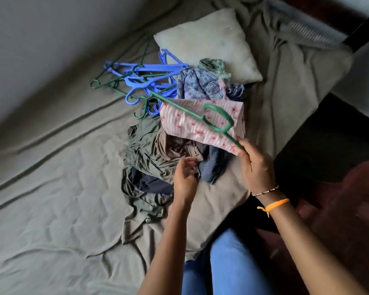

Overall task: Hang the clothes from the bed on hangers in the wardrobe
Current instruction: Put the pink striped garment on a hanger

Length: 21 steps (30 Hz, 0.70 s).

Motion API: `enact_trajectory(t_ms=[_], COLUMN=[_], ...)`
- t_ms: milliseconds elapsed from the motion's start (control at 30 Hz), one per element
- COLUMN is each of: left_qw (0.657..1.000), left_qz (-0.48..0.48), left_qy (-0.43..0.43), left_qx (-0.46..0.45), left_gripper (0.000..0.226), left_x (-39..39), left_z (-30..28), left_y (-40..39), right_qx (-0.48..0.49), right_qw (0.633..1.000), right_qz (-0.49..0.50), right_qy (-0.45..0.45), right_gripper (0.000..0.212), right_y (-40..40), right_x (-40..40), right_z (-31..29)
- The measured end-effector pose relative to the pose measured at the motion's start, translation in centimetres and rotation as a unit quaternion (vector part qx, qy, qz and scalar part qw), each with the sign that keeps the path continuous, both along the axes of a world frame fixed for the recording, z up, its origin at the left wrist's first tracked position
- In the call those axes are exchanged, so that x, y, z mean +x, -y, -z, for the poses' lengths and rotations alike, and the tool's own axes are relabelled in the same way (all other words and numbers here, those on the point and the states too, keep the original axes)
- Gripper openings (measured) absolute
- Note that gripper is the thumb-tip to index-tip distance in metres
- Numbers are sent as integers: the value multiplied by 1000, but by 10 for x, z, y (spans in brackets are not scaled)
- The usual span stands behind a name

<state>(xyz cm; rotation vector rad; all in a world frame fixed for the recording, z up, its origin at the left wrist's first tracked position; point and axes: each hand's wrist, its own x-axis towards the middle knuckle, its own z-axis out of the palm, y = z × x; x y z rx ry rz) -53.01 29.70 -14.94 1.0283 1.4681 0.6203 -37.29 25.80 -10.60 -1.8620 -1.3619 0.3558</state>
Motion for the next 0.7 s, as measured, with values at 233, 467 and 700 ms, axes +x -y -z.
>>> enact_trajectory(t_ms=[233,467,700], left_qw=[974,969,951], left_qz=[46,86,140], left_qy=[87,-7,-81], left_qx=[206,231,263], left_gripper=[33,34,39], left_x=[29,32,27], left_z=[-97,-171,-205], left_y=[-11,19,56], right_qx=[95,117,119], right_qw=[993,986,980], right_qz=[69,113,138], right_qy=[-19,-38,-77], right_gripper=[23,33,21], right_y=[5,62,116], right_x=[-26,-49,-67], right_z=[-129,-186,-205])
